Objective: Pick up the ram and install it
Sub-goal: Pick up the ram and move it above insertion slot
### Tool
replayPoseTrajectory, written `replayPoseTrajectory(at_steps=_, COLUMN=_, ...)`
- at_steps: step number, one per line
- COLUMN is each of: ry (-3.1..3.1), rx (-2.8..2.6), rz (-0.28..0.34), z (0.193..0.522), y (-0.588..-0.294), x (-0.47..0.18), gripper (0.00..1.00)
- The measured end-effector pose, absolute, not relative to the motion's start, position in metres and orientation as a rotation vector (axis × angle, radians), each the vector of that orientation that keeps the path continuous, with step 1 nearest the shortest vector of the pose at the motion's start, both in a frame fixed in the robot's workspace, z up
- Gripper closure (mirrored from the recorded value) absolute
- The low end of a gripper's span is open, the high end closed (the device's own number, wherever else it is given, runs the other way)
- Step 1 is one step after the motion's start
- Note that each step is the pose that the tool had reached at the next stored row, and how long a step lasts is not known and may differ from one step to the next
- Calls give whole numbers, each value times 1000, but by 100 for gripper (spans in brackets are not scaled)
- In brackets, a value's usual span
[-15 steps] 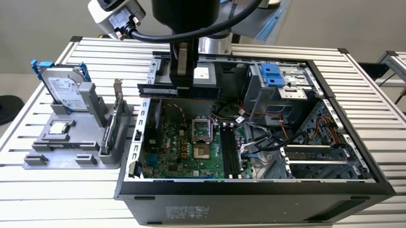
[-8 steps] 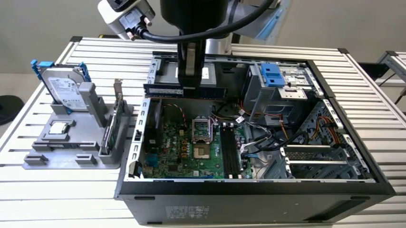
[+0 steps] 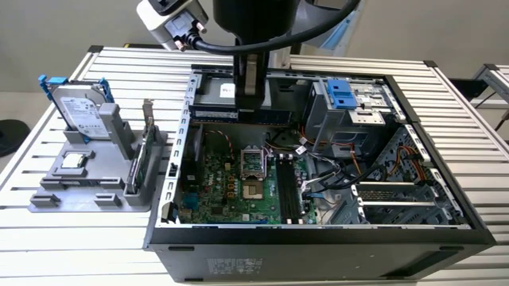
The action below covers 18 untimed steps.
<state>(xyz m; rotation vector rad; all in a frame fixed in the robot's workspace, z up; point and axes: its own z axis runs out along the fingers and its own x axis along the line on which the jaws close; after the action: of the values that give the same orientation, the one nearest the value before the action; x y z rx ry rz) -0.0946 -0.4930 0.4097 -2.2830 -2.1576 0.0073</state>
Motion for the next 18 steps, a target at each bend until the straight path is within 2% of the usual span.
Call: replayPoseTrajectory(at_steps=18, ry=-2158, rx=-2283, rz=7, z=410, y=-493, x=-71, gripper=100)
